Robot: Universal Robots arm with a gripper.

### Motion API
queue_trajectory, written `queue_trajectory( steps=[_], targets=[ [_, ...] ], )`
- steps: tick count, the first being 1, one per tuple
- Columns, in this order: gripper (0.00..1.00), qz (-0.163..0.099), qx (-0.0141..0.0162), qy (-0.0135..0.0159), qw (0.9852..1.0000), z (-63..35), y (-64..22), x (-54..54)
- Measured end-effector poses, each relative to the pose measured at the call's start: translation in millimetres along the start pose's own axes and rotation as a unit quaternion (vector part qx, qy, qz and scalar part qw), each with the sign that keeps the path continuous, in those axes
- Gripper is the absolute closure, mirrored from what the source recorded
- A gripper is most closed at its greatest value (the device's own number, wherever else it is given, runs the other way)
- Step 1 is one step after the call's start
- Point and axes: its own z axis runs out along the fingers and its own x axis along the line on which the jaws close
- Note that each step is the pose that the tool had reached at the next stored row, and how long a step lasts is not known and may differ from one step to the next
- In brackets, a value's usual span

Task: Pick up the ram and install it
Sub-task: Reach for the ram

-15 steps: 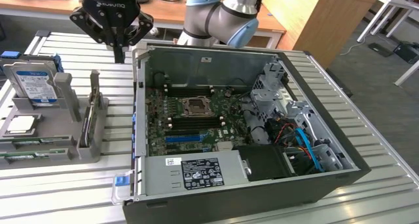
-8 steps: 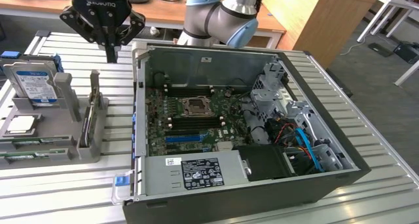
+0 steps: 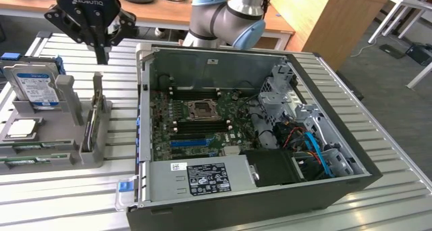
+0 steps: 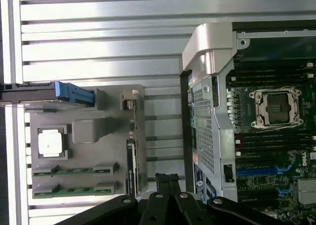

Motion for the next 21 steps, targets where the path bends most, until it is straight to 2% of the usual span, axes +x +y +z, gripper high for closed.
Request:
queue_trajectory(
  steps=[21],
  targets=[
    [0.89, 0.0, 0.0, 0.0, 1.0, -1.3, -3.7, 50.1]
  ],
)
